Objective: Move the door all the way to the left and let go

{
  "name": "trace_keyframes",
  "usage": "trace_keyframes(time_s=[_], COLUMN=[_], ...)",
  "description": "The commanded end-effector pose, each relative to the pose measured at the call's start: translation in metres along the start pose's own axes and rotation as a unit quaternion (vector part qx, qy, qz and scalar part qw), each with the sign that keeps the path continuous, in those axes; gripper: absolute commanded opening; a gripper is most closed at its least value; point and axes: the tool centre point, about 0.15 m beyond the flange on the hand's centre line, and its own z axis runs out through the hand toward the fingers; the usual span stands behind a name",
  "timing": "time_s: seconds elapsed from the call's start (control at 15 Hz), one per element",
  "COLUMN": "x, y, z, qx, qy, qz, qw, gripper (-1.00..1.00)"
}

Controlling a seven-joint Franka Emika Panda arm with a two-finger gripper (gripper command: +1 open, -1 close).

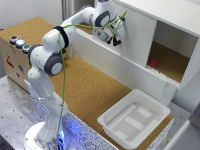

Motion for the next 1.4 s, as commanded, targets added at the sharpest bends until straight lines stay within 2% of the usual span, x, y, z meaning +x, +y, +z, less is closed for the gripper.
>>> trace_keyframes(time_s=[0.0, 0.93, 1.07, 1.33], x=[-0.038, -0.056, -0.061, -0.069], y=[-0.054, -0.134, -0.144, -0.161], z=[0.006, -0.020, -0.024, -0.030], qx=[-0.060, 0.002, 0.023, 0.041], qy=[0.016, 0.031, 0.030, 0.027], qz=[0.001, -0.025, -0.033, -0.047], qw=[0.998, 0.999, 0.999, 0.998], gripper=[-1.00, -1.00, -1.00, -1.00])
